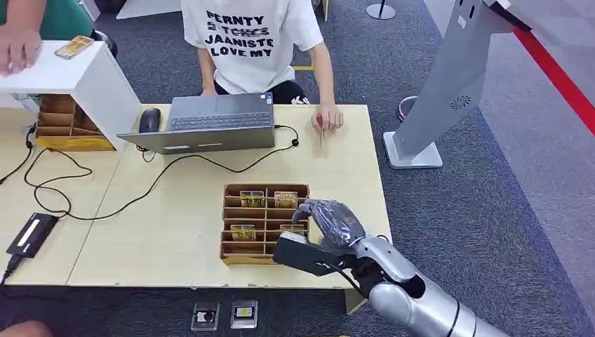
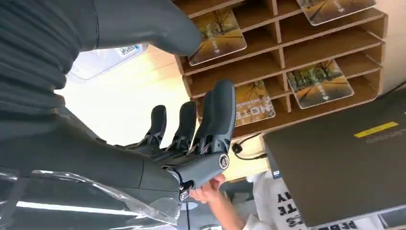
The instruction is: Pass the card to the sensor for recognition and then transmit it.
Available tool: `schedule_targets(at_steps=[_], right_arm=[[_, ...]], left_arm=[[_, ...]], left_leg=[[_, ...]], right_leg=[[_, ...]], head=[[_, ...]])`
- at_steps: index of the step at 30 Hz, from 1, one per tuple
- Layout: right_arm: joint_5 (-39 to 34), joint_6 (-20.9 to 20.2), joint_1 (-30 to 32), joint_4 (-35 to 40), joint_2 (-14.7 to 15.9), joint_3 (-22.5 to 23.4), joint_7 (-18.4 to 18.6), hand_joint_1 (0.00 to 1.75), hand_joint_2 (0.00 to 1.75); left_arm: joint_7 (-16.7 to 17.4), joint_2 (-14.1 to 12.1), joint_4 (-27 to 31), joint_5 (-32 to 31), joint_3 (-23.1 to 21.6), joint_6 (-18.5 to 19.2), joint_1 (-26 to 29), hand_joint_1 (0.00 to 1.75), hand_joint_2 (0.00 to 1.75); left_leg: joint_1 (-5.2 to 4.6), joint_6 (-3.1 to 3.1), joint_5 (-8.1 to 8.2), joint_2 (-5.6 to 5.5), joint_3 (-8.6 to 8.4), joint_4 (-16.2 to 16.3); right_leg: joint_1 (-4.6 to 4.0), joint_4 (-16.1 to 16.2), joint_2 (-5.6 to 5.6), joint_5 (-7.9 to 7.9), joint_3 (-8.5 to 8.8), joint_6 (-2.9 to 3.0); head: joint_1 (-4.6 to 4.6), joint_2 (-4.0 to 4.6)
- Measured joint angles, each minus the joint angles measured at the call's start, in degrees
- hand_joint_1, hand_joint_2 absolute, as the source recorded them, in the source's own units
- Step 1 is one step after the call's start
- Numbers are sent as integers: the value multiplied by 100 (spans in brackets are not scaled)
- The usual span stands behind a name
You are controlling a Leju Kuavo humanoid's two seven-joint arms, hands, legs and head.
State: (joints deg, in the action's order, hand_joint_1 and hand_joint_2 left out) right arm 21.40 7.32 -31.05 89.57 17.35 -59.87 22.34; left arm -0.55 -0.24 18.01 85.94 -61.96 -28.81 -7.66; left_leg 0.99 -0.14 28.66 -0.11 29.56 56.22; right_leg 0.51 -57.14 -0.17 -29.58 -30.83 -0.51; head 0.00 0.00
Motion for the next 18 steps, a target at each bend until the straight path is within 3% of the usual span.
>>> schedule_targets(at_steps=[9, 10, 14, 18], right_arm=[[-2, -85, -136, -387, -203, -92, -22, 84, 175], [31, -87, -159, -422, -216, -105, -17, 93, 175], [256, -96, -295, -531, -247, -175, 63, 73, 175], [520, -129, -418, -608, -260, -251, 166, 77, 175]], left_arm=[[0, -4, 33, 48, 0, -44, 4, 0, 0], [0, -4, 33, 57, -2, -44, 4, 0, 0], [0, -7, 44, 107, -4, -41, 4, 0, 0], [0, -7, 63, 138, -59, -50, 3, 0, 0]], left_leg=[[0, 0, 0, 0, 1, 0], [0, 0, 0, 0, 1, 0], [0, 0, 0, 0, 0, 0], [0, 0, 0, 0, 0, 0]], right_leg=[[0, 0, 0, 0, 0, 0], [0, 0, 0, 0, 0, 0], [0, 0, 1, 0, 0, 0], [0, 0, 1, 0, -1, 0]], head=[[0, 0], [0, 0], [0, 0], [0, 0]])
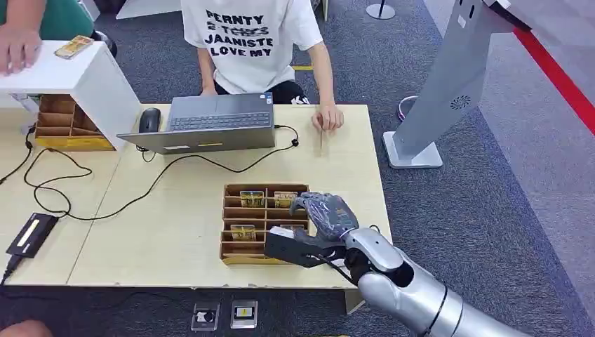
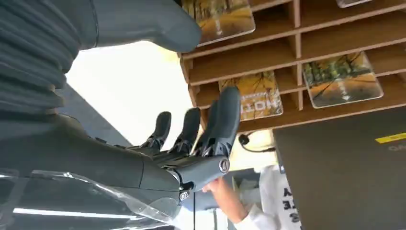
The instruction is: Pass the card to the sensor for recognition and then transmit it.
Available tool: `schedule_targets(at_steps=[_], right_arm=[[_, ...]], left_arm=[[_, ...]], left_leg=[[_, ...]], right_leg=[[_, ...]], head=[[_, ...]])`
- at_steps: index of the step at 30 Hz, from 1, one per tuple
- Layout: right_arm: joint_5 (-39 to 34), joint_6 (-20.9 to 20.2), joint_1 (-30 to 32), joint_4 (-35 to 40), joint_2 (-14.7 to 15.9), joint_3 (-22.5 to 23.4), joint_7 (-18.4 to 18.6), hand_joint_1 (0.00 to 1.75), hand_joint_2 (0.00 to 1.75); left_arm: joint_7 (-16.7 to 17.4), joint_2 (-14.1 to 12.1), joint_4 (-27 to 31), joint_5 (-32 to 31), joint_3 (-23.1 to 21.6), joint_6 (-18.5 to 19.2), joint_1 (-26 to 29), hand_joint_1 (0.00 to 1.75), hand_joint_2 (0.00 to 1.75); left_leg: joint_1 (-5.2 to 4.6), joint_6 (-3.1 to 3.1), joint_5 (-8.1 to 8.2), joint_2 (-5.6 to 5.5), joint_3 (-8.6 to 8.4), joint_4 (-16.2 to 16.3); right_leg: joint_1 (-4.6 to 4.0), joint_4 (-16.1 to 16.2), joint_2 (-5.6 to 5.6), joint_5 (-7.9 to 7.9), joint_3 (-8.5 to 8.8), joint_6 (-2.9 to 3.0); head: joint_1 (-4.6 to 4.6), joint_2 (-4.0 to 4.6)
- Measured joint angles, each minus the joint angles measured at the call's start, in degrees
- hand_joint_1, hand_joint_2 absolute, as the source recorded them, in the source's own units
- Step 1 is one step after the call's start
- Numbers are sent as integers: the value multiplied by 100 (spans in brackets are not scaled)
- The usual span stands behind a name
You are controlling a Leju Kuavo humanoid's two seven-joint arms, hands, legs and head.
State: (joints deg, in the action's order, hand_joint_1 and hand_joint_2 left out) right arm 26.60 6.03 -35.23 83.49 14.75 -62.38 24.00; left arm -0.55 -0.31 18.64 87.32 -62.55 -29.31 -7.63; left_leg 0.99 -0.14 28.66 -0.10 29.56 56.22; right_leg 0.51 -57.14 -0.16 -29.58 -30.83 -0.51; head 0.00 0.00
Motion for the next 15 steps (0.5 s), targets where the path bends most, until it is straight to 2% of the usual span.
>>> schedule_targets(at_steps=[10, 15], right_arm=[[531, -138, -135, -72, 0, -193, 177, 77, 175], [1074, -269, -172, -96, 4, -269, 416, 96, 175]], left_arm=[[-11, 0, 20, 92, -79, -22, -2, 0, 0], [-46, 2, 29, 92, -96, -18, -6, 0, 0]], left_leg=[[0, 0, 0, 0, 0, 0], [0, 0, 0, 1, -2, 0]], right_leg=[[0, 0, 0, 0, 0, 0], [0, 1, 0, 0, 0, 0]], head=[[-2, 0], [0, 0]])
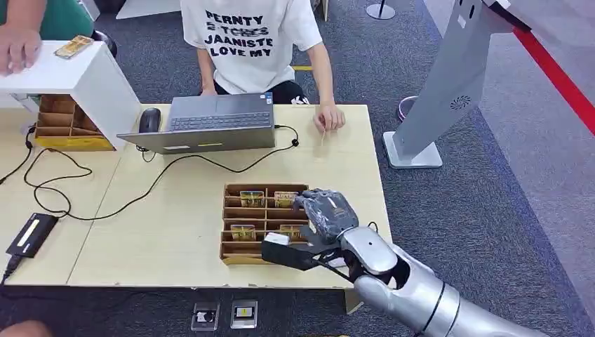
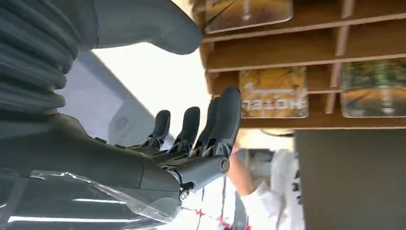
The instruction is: Pass the card to the sensor for recognition and then transmit it.
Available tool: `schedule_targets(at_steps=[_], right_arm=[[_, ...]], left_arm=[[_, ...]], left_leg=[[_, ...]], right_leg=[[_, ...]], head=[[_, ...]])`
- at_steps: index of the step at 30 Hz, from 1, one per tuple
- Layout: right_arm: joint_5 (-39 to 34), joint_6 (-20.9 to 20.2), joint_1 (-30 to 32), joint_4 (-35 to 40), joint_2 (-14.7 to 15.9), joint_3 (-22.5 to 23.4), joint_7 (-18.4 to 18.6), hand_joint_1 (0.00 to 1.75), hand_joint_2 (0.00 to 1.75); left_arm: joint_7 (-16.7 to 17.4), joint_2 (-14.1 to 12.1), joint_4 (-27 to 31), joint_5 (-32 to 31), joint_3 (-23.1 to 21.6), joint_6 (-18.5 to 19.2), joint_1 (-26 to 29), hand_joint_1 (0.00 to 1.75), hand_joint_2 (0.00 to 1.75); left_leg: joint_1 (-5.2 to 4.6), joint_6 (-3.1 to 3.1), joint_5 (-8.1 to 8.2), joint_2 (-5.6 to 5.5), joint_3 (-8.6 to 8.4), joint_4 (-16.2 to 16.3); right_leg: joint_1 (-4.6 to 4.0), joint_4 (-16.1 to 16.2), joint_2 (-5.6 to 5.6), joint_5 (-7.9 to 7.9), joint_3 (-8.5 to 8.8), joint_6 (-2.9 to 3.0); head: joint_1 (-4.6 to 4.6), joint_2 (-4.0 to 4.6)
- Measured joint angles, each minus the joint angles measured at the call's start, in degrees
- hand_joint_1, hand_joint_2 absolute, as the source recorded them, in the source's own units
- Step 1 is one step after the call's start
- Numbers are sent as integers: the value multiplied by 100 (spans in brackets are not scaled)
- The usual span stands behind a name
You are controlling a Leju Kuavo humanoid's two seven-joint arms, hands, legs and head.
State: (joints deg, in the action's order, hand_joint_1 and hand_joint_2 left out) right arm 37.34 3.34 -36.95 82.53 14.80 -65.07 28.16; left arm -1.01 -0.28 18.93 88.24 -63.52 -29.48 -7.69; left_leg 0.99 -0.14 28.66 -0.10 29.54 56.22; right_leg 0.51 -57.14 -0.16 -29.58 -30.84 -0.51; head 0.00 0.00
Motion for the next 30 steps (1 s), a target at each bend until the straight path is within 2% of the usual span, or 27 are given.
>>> schedule_targets(at_steps=[3, 8, 10, 14, 17, 19, 21, 25, 30], right_arm=[[166, -155, 19, 33, 26, 0, 161, 93, 175], [192, -247, 125, 111, 57, 0, 185, 89, 175], [205, -271, 157, 111, 61, 0, 188, 93, 175], [218, -295, 200, 111, 70, 0, 185, 80, 175], [220, -304, 213, 109, 72, 2, 172, 84, 175], [218, -317, 214, 109, 72, 2, 164, 84, 175], [218, -328, 215, 109, 72, 4, 148, 77, 175], [218, -341, 215, 109, 70, 7, 115, 82, 175], [222, -339, 214, 109, 57, 13, 96, 80, 175]], left_arm=[[-4, 0, 0, -42, -42, 20, -21, 0, 0], [-4, 2, 0, -68, -94, 33, -75, 0, 0], [-4, 4, 0, -81, -103, 35, -89, 0, 0], [-4, 7, 0, -116, -133, 37, -105, 0, 0], [-4, 7, -2, -122, -138, 35, -112, 0, 0], [-4, 7, 0, -127, -155, 35, -121, 0, 0], [-4, 7, 0, -129, -175, 33, -126, 0, 0], [-4, 9, -2, -127, -177, 35, -128, 0, 0], [-4, 9, 0, -127, -177, 44, -129, 0, 0]], left_leg=[[0, 0, 0, 0, -2, 0], [0, 0, 0, 1, -2, 0], [0, 0, 0, 1, -2, 0], [0, 0, 0, 1, -2, 0], [0, 0, 0, 1, -2, 0], [0, 0, 0, 1, -2, 0], [0, 0, 0, 1, -2, 0], [0, 0, 0, 1, -2, 0], [0, 0, 0, 1, -2, 0]], right_leg=[[0, 0, 3, 0, 0, 0], [0, 0, 5, 0, 0, 0], [0, 0, 5, 0, 0, 0], [0, 0, 6, 0, 0, 0], [0, 0, 6, 0, 0, 0], [0, 0, 6, 0, 0, 0], [0, 0, 6, 0, 0, 0], [0, 0, 6, 0, 0, 0], [0, 0, 6, 0, 0, 0]], head=[[0, 0], [0, 0], [0, 0], [0, 0], [0, 0], [0, 0], [0, 0], [0, 0], [0, 0]])
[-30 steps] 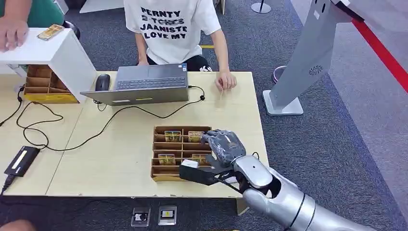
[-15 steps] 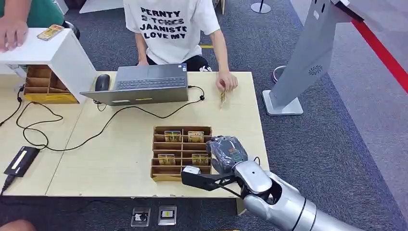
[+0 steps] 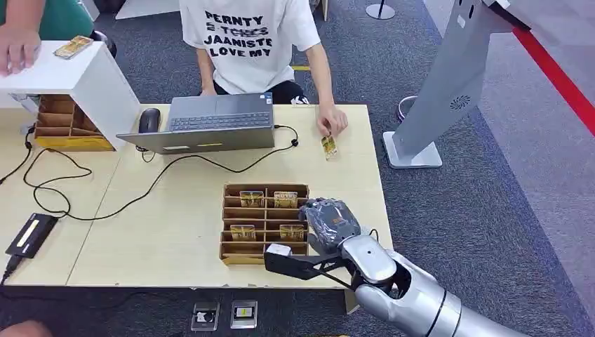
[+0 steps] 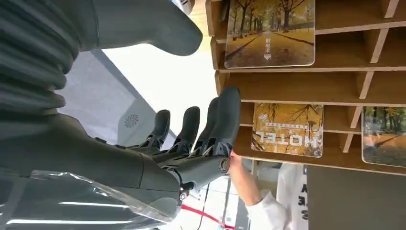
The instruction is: Pass the card to the sensor for recognition and then transmit it.
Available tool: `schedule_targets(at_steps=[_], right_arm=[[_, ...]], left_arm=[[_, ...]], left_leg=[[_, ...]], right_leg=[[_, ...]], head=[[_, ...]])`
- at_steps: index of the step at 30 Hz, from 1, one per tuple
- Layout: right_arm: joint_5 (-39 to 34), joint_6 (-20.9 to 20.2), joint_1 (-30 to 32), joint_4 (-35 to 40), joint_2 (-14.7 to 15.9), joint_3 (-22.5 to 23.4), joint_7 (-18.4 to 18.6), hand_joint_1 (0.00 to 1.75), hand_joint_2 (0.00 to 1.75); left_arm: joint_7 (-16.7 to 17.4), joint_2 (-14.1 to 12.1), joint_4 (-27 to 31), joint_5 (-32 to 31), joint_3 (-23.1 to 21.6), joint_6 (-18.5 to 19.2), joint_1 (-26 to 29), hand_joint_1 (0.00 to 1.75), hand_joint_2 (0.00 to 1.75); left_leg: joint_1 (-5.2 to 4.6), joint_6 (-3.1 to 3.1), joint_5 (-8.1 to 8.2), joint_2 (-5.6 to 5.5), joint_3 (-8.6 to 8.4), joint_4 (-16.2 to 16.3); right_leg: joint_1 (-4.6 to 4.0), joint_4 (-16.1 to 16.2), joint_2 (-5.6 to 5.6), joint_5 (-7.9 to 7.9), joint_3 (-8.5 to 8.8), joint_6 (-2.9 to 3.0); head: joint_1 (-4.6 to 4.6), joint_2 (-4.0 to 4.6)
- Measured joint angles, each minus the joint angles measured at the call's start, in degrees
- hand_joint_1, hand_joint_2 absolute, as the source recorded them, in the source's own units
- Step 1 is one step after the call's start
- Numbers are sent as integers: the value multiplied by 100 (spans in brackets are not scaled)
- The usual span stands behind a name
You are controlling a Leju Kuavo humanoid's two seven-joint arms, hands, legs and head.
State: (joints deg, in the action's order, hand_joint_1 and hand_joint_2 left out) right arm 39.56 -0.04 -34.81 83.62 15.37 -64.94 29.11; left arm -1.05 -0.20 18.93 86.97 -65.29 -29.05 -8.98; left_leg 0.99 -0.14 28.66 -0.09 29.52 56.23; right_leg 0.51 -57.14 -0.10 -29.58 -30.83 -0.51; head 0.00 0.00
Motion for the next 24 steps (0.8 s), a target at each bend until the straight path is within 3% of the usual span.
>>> schedule_targets(at_steps=[8, 24], right_arm=[[-6, 0, -4, -2, -17, 33, -57, 70, 175], [-81, -2, -6, -144, -136, 37, -205, 75, 175]], left_arm=[[4, 0, 0, -7, -2, 9, 0, 0, 0], [20, 15, 0, -24, -52, -7, 0, 0, 0]], left_leg=[[0, 0, 0, 0, 1, 0], [0, 0, 0, 0, 1, 0]], right_leg=[[0, 0, -1, 0, 0, 0], [0, 0, -1, 0, 0, 0]], head=[[0, 0], [0, 0]])
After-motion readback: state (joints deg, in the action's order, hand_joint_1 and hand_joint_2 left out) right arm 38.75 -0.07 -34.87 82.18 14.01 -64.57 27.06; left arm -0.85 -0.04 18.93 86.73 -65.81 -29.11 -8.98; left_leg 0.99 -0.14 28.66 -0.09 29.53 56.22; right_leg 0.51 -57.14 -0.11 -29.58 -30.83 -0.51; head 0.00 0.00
